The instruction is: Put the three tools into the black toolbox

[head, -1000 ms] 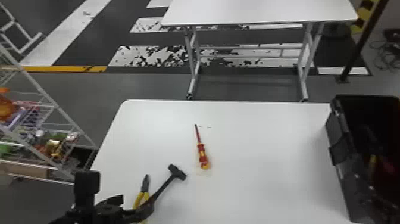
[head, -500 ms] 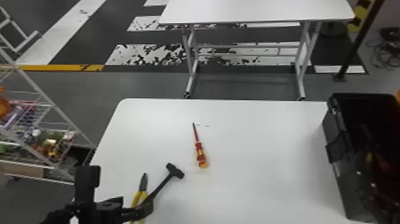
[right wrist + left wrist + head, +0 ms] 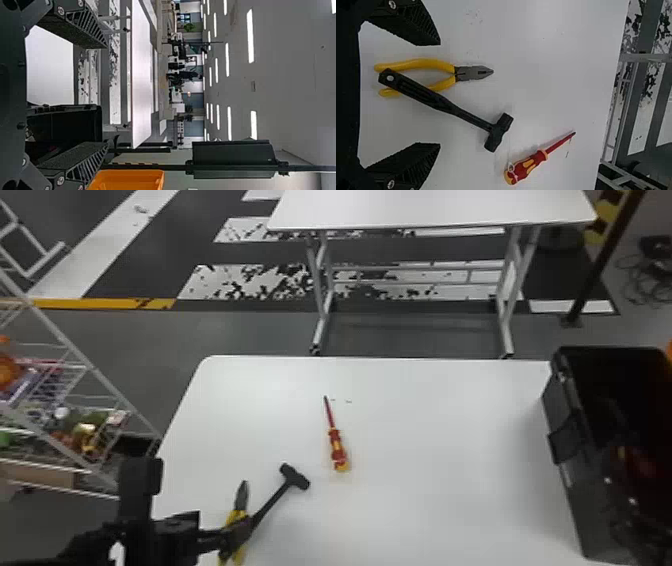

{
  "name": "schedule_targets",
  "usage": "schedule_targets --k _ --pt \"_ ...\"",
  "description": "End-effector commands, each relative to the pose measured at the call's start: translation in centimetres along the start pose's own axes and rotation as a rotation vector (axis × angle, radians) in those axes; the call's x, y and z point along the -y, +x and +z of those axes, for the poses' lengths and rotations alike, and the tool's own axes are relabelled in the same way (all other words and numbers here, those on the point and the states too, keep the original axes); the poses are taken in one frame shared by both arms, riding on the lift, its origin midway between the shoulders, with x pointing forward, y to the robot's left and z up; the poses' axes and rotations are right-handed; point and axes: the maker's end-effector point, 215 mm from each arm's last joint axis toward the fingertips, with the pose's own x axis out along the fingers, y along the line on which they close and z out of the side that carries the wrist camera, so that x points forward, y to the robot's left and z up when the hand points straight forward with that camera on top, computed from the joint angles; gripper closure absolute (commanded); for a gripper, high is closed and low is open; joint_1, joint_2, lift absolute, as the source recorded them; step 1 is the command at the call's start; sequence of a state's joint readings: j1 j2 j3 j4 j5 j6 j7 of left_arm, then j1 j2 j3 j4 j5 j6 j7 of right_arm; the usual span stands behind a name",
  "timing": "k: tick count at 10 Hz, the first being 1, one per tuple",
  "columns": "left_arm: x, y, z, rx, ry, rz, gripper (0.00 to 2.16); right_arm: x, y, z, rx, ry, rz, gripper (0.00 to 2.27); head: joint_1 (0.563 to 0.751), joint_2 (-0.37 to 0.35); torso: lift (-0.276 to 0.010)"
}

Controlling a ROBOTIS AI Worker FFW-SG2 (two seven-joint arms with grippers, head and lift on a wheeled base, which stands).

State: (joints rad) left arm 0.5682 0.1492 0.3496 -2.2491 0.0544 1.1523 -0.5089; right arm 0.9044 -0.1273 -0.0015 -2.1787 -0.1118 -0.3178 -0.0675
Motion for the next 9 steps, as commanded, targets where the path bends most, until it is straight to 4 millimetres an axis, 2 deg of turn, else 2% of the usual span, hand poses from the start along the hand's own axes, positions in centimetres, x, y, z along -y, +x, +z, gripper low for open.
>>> schedule_targets --k 1,3,6,9 --pt "-1.0 -0.5 0.6 0.003 0.041 0.023 0.08 0.0 0.0 0.2 0.007 0.002 -0.001 0.13 0.695 0.167 -0.051" --pt "-1.5 -0.6 0.9 -0.018 0.116 0.032 0.08 0.0 -0.1 0.6 0.018 0.003 -0.001 0.13 0.695 0.188 -0.051" --pt "-1.0 -0.9 2.0 -0.047 0.191 -0.027 0.08 0.1 -0.4 1.3 0.039 0.004 -0.003 0.13 0.695 0.182 -0.051" --pt "0.4 -0.6 1.2 -0.097 0.174 -0.139 0.08 0.1 -0.5 1.5 0.041 0.007 -0.005 0.13 0.695 0.172 -0.051"
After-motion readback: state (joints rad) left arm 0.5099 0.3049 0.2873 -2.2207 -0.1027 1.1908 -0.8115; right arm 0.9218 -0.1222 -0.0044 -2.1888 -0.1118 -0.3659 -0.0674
